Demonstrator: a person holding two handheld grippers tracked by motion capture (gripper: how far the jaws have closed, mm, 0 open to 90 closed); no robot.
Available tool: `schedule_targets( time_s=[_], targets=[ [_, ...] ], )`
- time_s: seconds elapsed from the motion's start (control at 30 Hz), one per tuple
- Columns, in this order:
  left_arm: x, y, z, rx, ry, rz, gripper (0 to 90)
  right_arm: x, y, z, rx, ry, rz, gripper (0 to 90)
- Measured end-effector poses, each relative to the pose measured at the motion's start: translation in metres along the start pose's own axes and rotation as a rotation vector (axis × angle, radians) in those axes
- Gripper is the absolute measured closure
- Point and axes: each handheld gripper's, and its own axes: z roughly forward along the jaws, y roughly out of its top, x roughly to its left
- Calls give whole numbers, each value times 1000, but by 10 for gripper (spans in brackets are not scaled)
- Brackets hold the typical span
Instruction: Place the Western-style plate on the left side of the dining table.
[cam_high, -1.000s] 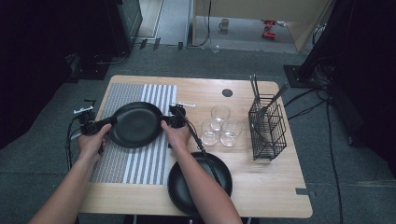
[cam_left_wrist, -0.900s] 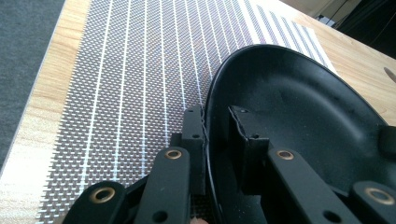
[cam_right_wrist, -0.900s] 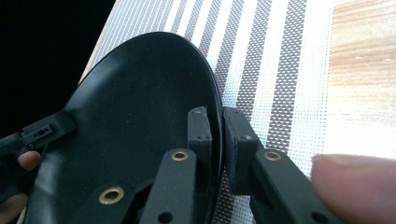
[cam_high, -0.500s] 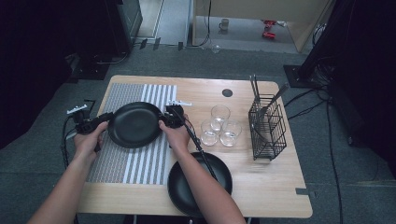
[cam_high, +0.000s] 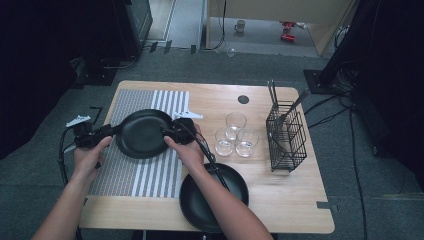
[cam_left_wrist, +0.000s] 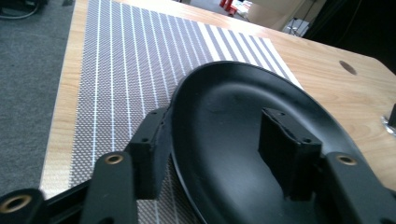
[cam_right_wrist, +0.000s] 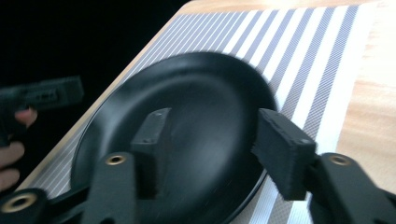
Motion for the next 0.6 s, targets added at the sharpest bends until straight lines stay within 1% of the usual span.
schedule_targets(
  time_s=[0.07, 0.1, 0.17, 0.23, 0.3, 0.37, 0.43, 0.5, 0.6],
  targets=[
    [-3, -1, -4, 10, 10, -4, 393, 4, -4, -4, 9, 4, -18, 410],
    [-4, -2, -5, 15, 10, -5, 380, 6, -6, -6, 6, 6, -24, 390],
    [-7, -5, -9, 18, 6, -3, 352, 9, -9, -11, -1, 10, -34, 377],
    [-10, -10, -12, 17, 4, 4, 327, 11, -13, -16, -1, 8, -47, 328],
    [-13, -13, -14, 23, 9, 14, 298, 12, -15, -20, -1, 13, -41, 319],
    [-17, -17, -16, 28, 8, 15, 265, 13, -17, -25, 1, 22, -38, 293],
    [-21, -21, -18, 36, 8, 21, 229, 15, -19, -30, 6, 17, -54, 269],
    [-24, -23, -20, 39, 11, 17, 191, 16, -21, -34, 9, 19, -48, 241],
    [-31, -28, -23, 50, 17, 39, 153, 17, -25, -40, 17, 13, -65, 180]
  ],
)
